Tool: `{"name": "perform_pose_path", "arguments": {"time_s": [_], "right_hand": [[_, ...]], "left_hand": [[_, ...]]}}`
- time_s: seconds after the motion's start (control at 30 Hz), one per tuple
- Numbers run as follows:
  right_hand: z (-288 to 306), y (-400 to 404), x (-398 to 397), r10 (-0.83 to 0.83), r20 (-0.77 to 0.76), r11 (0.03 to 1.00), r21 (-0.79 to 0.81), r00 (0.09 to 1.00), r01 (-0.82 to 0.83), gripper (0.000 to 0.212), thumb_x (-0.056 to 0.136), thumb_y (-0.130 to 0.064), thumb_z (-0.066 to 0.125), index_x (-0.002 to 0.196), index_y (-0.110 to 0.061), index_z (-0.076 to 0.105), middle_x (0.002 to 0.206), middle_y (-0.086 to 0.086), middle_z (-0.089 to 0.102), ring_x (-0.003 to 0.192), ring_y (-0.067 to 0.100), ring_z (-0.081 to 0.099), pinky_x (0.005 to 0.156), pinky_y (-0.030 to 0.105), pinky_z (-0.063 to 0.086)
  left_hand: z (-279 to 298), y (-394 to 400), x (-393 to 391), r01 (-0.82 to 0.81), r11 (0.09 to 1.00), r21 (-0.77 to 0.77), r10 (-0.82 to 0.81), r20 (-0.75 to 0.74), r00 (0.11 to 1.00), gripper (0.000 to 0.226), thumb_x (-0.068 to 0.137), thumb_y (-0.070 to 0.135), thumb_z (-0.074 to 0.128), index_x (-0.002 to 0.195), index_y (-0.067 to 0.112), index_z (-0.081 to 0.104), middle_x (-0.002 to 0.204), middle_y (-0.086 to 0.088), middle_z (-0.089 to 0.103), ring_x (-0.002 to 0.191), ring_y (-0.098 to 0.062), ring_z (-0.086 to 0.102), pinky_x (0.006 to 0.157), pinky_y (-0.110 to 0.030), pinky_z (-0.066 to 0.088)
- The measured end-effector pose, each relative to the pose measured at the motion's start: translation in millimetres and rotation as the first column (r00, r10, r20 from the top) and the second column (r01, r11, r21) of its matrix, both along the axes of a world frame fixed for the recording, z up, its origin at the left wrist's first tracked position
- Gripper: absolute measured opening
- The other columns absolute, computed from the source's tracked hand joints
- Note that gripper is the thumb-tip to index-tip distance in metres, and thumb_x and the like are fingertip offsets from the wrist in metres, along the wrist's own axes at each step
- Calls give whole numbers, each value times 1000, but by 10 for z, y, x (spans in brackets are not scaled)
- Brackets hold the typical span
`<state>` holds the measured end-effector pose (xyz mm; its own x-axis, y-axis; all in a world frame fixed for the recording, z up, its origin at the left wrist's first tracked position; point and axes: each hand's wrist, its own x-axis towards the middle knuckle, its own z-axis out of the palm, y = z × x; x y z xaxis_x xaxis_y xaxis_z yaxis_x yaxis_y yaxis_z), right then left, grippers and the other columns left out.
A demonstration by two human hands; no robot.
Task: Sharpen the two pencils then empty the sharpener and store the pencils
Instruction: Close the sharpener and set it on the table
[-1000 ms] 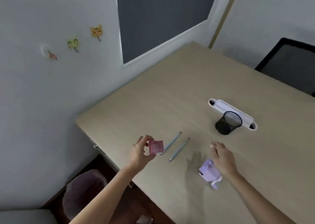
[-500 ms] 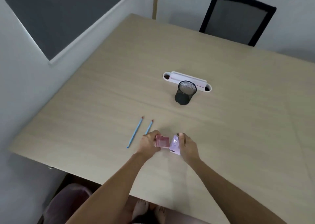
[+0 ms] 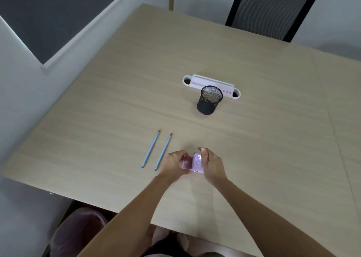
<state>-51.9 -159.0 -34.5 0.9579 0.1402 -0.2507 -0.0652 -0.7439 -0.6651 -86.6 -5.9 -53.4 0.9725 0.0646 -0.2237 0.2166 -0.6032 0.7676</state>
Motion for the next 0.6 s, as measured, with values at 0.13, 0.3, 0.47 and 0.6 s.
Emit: {"name": "perform_pose_path", "arguments": {"time_s": [0.13,0.3,0.47,0.6], "right_hand": [[-17,15,1,-33,-16,999,0,999,33,42,101,-37,27,108,-14,62,102,12,67,96,29,60,84,34,43],[-57,42,-1,-57,18,998,-5,998,57,42,101,-38,27,104,-15,62,95,10,66,90,27,60,80,34,43],[37,4,48,8,-50,1000,-30,999,-9,43,100,-39,24,110,-15,59,107,9,64,108,29,55,91,38,39],[184,52,147,-71,115,986,-139,991,87,42,97,-37,33,127,-15,53,136,5,53,137,30,31,113,52,15]], "left_hand": [[18,-241,53,-13,1000,-11,12,-70,998,41,56,18,87,90,12,64,77,3,64,68,-15,54,58,-24,39],[-19,-292,74,-23,1000,13,24,-114,993,47,56,21,88,95,12,63,87,-4,71,73,-17,57,63,-29,48],[90,-165,96,165,986,1,-163,-160,974,79,61,6,86,130,8,49,128,-10,56,113,-26,56,90,-34,51],[153,346,224,-96,994,53,102,-110,989,69,71,-2,71,134,8,47,135,-12,47,115,-27,56,90,-30,50]]}}
